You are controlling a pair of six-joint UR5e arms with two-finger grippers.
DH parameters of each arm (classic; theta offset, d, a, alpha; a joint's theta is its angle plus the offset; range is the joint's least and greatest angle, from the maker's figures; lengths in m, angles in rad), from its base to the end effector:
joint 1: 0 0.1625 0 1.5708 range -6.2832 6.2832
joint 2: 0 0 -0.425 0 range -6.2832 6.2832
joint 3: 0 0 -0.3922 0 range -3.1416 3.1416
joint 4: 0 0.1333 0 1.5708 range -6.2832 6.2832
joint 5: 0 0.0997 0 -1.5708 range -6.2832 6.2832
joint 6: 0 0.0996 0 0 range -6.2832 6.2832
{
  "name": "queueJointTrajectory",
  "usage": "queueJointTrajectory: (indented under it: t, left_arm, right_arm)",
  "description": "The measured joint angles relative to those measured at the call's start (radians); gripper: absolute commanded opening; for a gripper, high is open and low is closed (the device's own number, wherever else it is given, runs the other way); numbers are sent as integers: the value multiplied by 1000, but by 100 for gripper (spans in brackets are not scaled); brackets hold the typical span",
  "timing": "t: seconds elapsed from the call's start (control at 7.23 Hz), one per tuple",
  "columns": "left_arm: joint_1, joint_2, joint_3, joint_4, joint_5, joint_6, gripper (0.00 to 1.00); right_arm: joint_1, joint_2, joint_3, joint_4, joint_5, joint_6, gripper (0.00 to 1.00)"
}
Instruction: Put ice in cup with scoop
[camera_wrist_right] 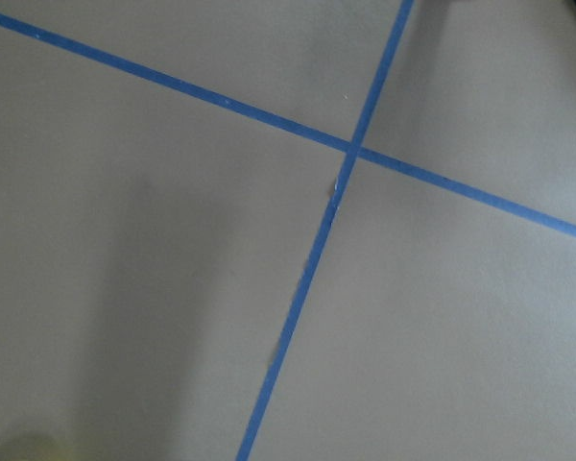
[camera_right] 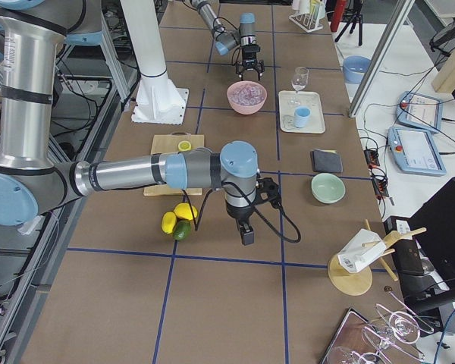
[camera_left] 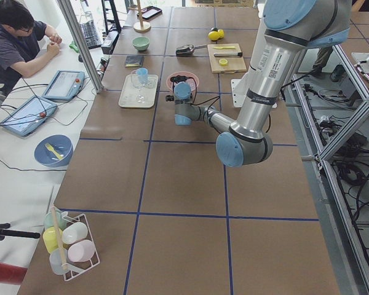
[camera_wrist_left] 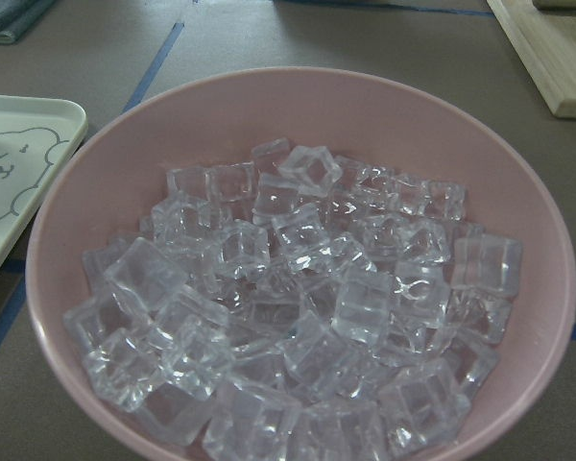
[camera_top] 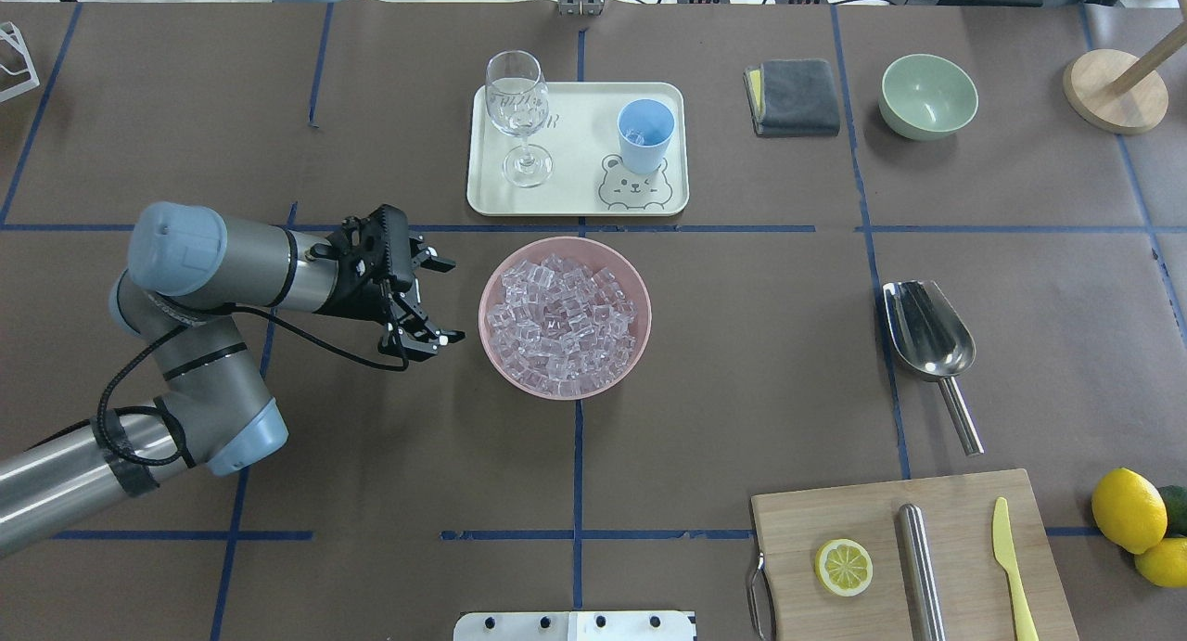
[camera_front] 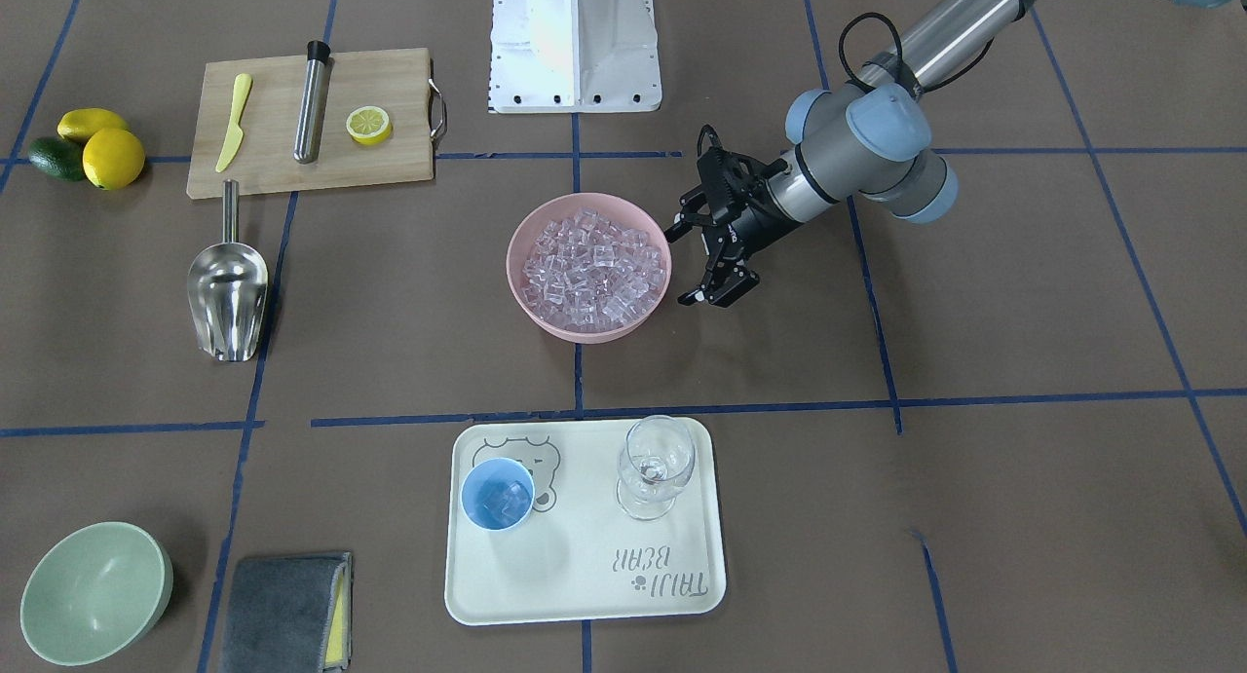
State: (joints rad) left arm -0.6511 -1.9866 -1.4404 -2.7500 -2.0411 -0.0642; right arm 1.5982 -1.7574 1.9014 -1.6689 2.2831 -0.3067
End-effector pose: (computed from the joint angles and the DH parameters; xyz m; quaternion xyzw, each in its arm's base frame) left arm 0.4611 -0.4622 0.3511 0.4912 0.4598 0.4417 0.5934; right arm 0.0795 -0.4103 0.5946 0.0792 -0.3401 -0.1384 0.9268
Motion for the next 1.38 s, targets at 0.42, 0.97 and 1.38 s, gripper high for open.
queueJointTrajectory:
  t: [0.42,0.97,1.38]
  left_arm:
    - [-180,64,-5,110,-39,2,100]
    - [-536,148,-53,468,-211,3,100]
    - [-785,170,-79,800,-313,4,100]
  right_arm:
    - [21,-28,-27,5,6,-15,100]
    - [22,-32,-54,6,20,-12,100]
    - [22,-33,-57,7,33,-11,100]
